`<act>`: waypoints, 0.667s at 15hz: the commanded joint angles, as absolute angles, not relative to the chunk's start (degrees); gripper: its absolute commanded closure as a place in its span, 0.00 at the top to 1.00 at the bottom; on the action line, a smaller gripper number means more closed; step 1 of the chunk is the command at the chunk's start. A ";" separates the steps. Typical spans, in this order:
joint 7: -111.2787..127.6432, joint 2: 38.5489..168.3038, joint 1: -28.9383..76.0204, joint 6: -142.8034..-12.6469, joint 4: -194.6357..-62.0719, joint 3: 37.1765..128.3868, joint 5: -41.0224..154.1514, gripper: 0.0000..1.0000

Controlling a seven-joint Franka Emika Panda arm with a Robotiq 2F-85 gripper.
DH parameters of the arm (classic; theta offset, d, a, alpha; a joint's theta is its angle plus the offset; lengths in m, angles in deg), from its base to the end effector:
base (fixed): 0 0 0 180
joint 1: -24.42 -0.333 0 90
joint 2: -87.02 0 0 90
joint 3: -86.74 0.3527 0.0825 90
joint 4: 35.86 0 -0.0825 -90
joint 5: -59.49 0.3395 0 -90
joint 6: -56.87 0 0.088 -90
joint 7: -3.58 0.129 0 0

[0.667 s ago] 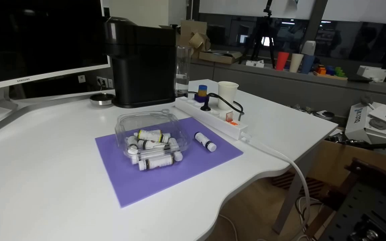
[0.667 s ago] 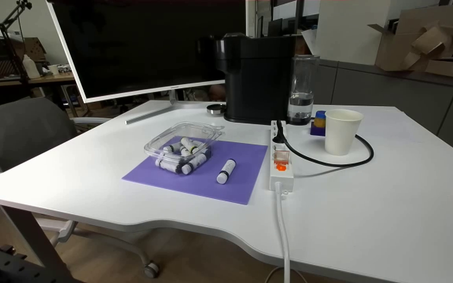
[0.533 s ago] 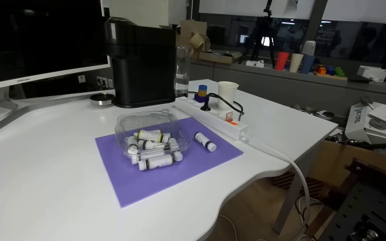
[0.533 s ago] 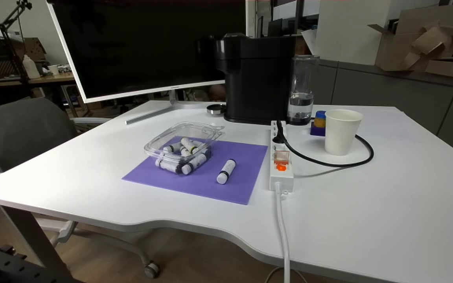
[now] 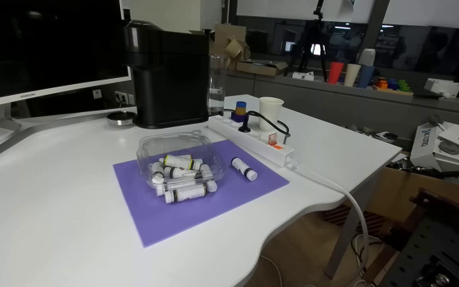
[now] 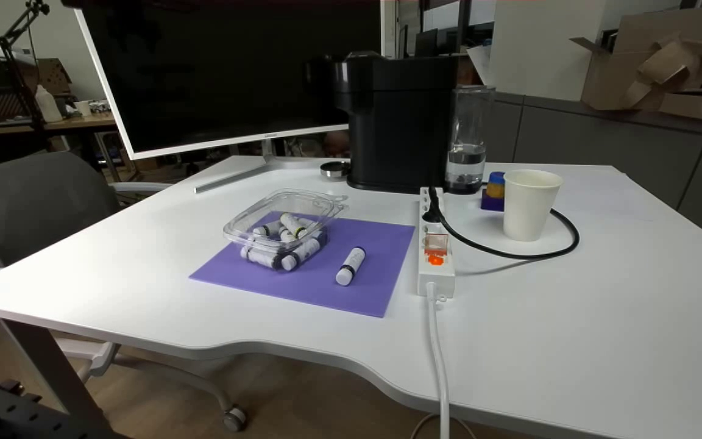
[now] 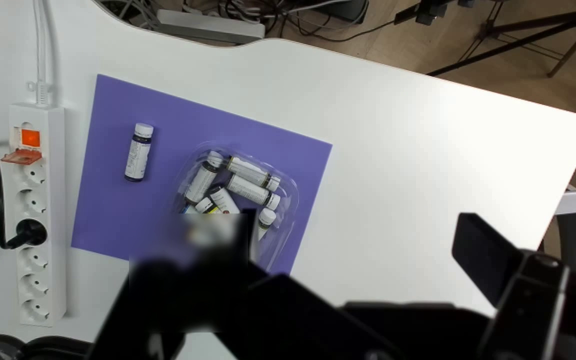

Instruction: Open the lid

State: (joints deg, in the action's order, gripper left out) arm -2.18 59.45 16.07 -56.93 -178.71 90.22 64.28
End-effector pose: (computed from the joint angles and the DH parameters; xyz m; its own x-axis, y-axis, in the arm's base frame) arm 0.3281 0.0777 0.4820 0.9647 0.2624 -0.0220 0.2610 -0.9640 -0.0499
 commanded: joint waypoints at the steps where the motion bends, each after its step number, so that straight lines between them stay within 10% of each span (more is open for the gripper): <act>1: -2.26 59.45 16.32 -56.81 -178.62 90.45 64.39 1.00; 10: -3.04 64.68 20.71 -62.61 -177.24 88.19 60.71 1.00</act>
